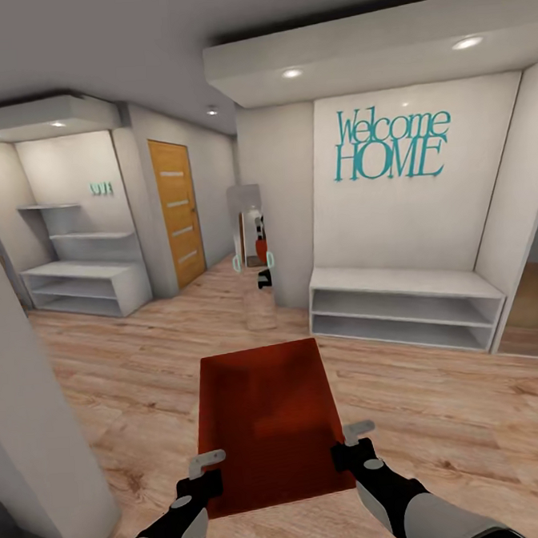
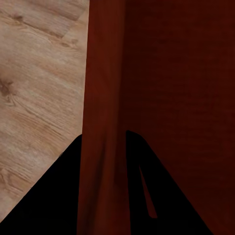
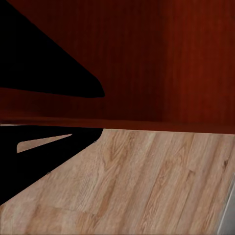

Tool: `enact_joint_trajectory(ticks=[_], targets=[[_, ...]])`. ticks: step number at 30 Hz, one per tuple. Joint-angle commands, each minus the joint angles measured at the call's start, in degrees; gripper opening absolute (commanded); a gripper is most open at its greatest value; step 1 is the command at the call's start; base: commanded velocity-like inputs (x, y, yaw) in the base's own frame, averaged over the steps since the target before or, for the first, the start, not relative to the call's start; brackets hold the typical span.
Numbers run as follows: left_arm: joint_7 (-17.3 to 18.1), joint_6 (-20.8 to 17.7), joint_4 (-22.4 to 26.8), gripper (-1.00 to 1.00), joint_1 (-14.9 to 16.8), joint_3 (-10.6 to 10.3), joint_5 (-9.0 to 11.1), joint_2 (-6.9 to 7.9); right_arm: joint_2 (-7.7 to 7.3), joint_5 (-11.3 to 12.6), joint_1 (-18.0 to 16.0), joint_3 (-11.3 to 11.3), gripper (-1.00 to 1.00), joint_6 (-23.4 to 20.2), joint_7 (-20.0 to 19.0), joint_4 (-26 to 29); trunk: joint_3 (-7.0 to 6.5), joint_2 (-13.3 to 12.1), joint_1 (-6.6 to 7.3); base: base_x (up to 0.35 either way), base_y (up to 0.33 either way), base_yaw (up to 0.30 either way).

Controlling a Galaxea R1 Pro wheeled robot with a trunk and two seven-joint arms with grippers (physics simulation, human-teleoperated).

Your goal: Move the two storage containers from the living room to the garage. In the garage, place one container on the floor and stack the other container on top of it (either order is fine).

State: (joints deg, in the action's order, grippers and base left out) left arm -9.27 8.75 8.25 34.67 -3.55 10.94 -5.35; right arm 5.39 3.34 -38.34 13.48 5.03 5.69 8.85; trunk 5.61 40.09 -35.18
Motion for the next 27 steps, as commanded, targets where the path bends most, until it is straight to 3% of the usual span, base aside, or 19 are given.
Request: enact_joint_trajectory(ticks=[1,16,27], targets=[[-1.72,0.30,-0.16,-1.00,0.05,3.81,0.71,-0.01,0.41,3.69,-0.07,-2.14,-1.00,4.64,-0.24,0.82,0.10,0.08,-0.05,0.322,0.000,0.000],[-1.72,0.30,-0.16,-1.00,0.05,3.81,0.73,-0.01,0.41,3.69,-0.07,-2.14,-1.00,4.64,-0.24,0.82,0.10,0.08,-0.05,0.322,0.000,0.004],[-1.72,0.30,-0.16,-1.00,0.05,3.81,0.74,-0.01,0.41,3.69,-0.07,-2.14,-1.00,4.64,-0.24,0.82,0.10,0.08,-0.05,0.322,0.000,0.233]])
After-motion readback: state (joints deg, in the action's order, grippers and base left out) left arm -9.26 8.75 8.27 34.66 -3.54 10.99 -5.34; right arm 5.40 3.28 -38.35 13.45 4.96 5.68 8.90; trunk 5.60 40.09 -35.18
